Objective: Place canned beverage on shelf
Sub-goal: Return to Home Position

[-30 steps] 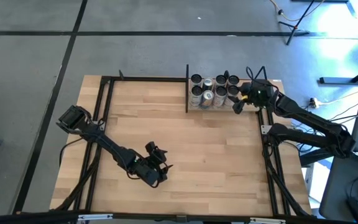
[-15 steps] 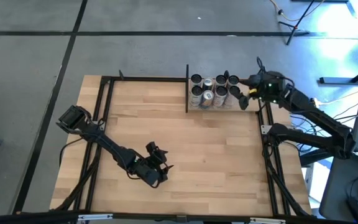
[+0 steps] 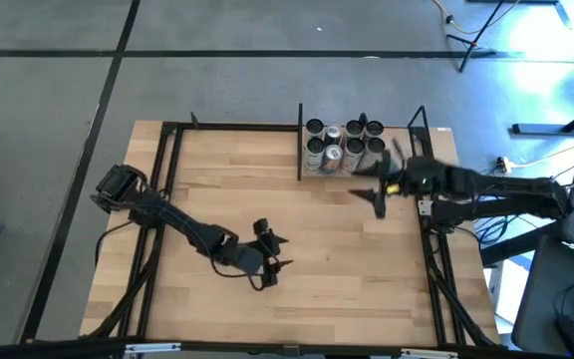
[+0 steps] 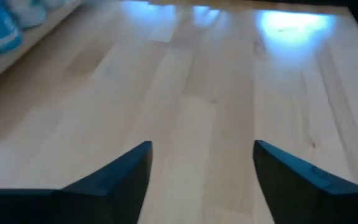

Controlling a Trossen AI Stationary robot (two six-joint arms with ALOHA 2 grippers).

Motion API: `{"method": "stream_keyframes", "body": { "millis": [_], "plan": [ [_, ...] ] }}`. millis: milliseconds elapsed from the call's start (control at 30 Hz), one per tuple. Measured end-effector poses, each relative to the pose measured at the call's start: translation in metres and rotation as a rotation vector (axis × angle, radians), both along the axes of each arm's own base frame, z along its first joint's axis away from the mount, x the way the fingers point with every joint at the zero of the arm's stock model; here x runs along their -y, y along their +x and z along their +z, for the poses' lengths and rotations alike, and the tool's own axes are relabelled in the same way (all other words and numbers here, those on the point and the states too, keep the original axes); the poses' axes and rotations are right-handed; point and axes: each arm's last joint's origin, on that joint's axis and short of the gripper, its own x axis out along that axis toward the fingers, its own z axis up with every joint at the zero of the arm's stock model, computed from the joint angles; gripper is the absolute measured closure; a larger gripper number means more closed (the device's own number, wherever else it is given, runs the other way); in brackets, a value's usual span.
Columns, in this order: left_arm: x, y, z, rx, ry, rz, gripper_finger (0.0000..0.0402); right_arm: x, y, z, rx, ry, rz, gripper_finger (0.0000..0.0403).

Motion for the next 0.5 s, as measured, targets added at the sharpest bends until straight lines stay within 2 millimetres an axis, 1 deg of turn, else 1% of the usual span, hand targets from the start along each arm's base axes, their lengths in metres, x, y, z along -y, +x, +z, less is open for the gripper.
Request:
{"method": "stream_keyframes", "body": {
  "millis": [100, 200, 267, 333, 400, 433, 500],
  "plan": [
    [-0.011, 0.0, 0.016, 0.004, 0.032, -0.065, 0.0182, -0.017, 0.002, -0.019, -0.025, -0.007, 0.061, 0.0226],
    [-0.025, -0.006, 0.034, -0.02, 0.084, -0.116, 0.0231, -0.031, 0.002, -0.036, -0.031, -0.005, 0.136, 0.0287],
    [-0.037, -0.012, 0.042, -0.042, 0.098, -0.138, 0.0264, -0.036, -0.001, -0.047, -0.048, -0.006, 0.173, 0.0323],
    [-0.051, -0.018, 0.046, -0.039, 0.093, -0.137, 0.0294, -0.041, -0.004, -0.054, -0.024, -0.005, 0.199, 0.0356],
    [-0.067, -0.027, 0.043, -0.05, 0.077, -0.123, 0.032, -0.043, -0.01, -0.066, -0.023, -0.005, 0.218, 0.0383],
    [-0.075, -0.033, 0.042, -0.053, 0.065, -0.117, 0.0332, -0.043, -0.013, -0.069, -0.008, -0.002, 0.228, 0.0393],
    [-0.088, -0.048, 0.036, -0.047, 0.046, -0.107, 0.0353, -0.044, -0.019, -0.074, 0.049, 0.003, 0.243, 0.0398]
  ]
}}
